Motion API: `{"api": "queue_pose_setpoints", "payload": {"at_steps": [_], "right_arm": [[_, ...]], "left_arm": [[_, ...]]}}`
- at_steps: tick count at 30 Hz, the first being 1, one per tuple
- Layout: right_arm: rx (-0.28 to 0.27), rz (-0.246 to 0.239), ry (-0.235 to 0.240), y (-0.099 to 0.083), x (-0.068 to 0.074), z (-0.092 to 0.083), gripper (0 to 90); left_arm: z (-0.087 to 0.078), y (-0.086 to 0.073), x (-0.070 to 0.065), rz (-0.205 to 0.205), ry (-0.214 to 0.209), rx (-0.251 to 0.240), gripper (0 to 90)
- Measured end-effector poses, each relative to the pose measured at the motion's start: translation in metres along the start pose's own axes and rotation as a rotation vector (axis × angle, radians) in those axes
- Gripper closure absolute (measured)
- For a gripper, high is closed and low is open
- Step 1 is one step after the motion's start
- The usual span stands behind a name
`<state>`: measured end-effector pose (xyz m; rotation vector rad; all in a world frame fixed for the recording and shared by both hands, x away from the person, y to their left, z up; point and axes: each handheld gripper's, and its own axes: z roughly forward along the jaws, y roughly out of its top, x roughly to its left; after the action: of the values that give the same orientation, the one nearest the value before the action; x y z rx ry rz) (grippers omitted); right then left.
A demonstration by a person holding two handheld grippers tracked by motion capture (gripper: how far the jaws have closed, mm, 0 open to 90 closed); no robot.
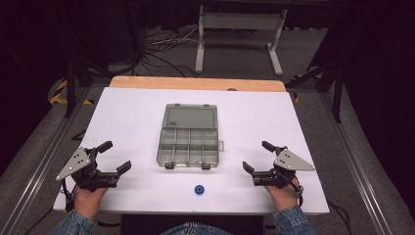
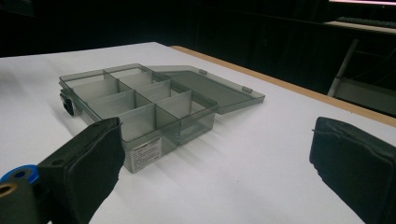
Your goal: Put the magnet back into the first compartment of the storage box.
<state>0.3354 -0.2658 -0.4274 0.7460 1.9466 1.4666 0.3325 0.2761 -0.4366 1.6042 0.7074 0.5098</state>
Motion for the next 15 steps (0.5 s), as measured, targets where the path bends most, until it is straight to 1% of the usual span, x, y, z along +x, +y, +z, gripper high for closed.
{"api": "queue_pose_setpoints", "payload": {"at_steps": [2,6,9,15], "right_arm": [[-0.01,-0.004,0.006,0.0005,0.0005,-0.0005,3.7],[-0.009,-0.007,0.008,0.0008,0.0007,0.0001,3.7],[0.004,-0.007,0.01,0.0012,0.0008,0.0012,3.7],[-0.007,-0.012,0.011,0.0026,0.0022,0.0003,3.7]], "left_arm": [[-0.0002,0.0007,-0.0005,0.007,-0.009,0.012,0.5],[0.0002,0.0019,-0.0022,0.033,-0.001,0.023,0.7],[0.0011,0.002,-0.002,0.039,0.001,0.026,0.7],[0.0002,0.0039,-0.0018,0.043,0.004,0.021,0.8]]}}
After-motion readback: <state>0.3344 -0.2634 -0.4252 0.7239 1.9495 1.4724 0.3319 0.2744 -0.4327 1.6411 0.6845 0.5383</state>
